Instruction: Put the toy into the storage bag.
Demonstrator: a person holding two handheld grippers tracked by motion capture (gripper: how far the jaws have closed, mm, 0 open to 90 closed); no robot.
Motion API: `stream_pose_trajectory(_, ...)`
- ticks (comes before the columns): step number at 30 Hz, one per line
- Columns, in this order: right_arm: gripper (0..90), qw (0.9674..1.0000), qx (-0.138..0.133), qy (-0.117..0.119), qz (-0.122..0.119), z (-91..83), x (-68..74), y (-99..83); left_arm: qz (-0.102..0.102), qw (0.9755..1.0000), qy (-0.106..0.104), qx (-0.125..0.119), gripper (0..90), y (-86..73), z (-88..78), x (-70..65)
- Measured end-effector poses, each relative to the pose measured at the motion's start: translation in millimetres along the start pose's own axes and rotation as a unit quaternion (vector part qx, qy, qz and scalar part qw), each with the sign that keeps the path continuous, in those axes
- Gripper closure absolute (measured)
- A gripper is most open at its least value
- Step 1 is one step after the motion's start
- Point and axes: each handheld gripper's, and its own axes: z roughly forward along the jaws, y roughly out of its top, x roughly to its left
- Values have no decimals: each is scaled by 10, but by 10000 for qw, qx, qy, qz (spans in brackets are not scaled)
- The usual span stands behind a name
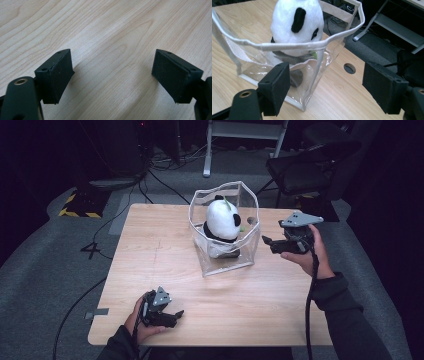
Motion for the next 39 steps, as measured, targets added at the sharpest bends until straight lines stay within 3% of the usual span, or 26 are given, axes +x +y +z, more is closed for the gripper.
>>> stream_pose_trajectory(24, 223, 9995, 297, 97, -89, 24, 111, -411, 0, 10000, -3, -6, 173, 0, 1, 0)
stream_pose_trajectory(39, 222, 9983, 557, 20, -169, 100, 171, -669, 2, 10000, 0, 0, 173, 0, 0, 0)
